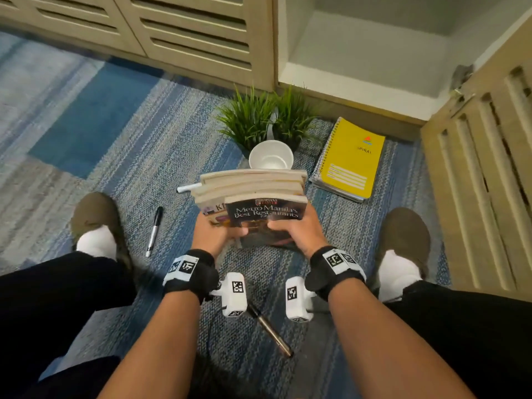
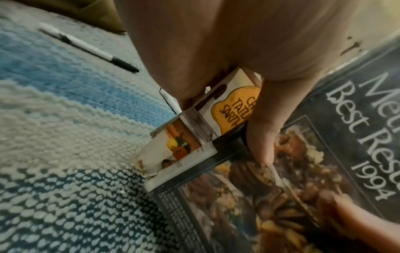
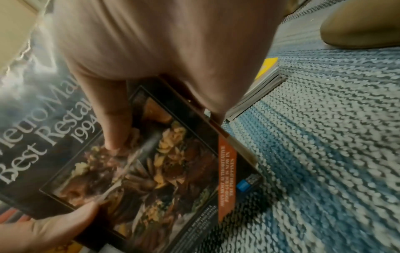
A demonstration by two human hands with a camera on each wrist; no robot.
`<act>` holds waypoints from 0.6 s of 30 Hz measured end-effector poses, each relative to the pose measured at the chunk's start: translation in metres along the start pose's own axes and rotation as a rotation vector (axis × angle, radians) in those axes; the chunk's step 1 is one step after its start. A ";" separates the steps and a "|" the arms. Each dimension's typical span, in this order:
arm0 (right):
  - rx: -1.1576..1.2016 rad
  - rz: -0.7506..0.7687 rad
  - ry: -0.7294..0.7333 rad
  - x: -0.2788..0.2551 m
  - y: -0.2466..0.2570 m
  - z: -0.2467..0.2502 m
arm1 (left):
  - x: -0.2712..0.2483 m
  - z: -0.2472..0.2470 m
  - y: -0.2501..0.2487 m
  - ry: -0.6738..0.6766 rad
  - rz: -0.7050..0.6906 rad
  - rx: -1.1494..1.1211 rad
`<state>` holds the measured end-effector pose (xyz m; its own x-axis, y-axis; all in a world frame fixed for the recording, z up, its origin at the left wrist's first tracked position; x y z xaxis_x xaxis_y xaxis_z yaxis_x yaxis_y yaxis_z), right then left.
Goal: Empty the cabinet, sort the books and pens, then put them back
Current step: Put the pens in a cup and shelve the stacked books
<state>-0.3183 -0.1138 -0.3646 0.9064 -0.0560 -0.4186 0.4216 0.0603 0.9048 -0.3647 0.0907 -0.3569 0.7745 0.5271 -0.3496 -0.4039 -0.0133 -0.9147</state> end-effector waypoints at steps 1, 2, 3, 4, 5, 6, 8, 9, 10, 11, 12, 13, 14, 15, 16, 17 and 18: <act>-0.013 0.001 -0.013 0.001 -0.004 0.002 | 0.002 -0.002 0.001 0.010 -0.012 0.013; -0.036 0.008 -0.016 0.001 -0.009 0.004 | 0.002 -0.004 0.005 0.025 -0.005 0.021; -0.064 0.019 -0.007 0.001 -0.013 0.005 | 0.001 -0.005 0.012 0.042 0.018 0.031; -0.097 0.035 0.006 0.003 -0.018 0.005 | 0.000 -0.005 0.020 0.044 0.039 0.037; -0.131 0.050 0.024 0.003 -0.020 0.004 | 0.000 -0.003 0.028 0.030 0.050 0.060; -0.152 0.062 0.042 0.005 -0.021 0.003 | -0.001 0.000 0.033 0.016 0.046 0.091; -0.178 0.079 0.067 0.007 -0.022 0.001 | -0.002 0.001 0.036 0.004 0.026 0.105; -0.187 0.081 0.070 0.008 -0.023 0.001 | -0.004 -0.001 0.034 0.008 0.022 0.083; -0.205 0.090 0.062 0.009 -0.025 0.002 | -0.005 -0.003 0.033 0.015 0.030 0.044; -0.224 0.097 0.055 0.010 -0.027 0.002 | -0.005 -0.004 0.033 0.025 0.048 -0.006; -0.239 0.094 0.051 0.011 -0.031 0.002 | -0.004 -0.004 0.034 0.024 0.063 -0.046; -0.251 0.095 0.053 0.011 -0.034 0.003 | -0.005 -0.004 0.034 0.024 0.069 -0.062; -0.260 0.093 0.053 0.011 -0.036 0.004 | -0.006 -0.004 0.033 0.021 0.064 -0.056; -0.267 0.087 0.059 0.009 -0.036 0.005 | -0.007 -0.004 0.032 0.018 0.052 -0.024; -0.270 0.083 0.059 0.009 -0.038 0.005 | -0.008 -0.004 0.031 0.020 0.029 0.004; -0.287 0.087 0.057 0.010 -0.039 0.006 | -0.007 -0.004 0.031 0.032 0.004 0.024; -0.294 0.089 0.059 0.011 -0.040 0.007 | -0.006 -0.003 0.031 0.048 -0.008 0.039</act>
<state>-0.3254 -0.1236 -0.4050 0.9365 0.0201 -0.3501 0.3216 0.3484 0.8804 -0.3807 0.0848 -0.3839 0.8000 0.4858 -0.3522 -0.4151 0.0242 -0.9094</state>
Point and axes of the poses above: each hand's wrist, its own x-axis towards the middle knuckle, its own z-axis out of the back of the hand, y = z × x, the point moved 3 cm from there along x, towards the middle knuckle, and after that the axes turned 12 degrees about -y, right-handed, at the moved point
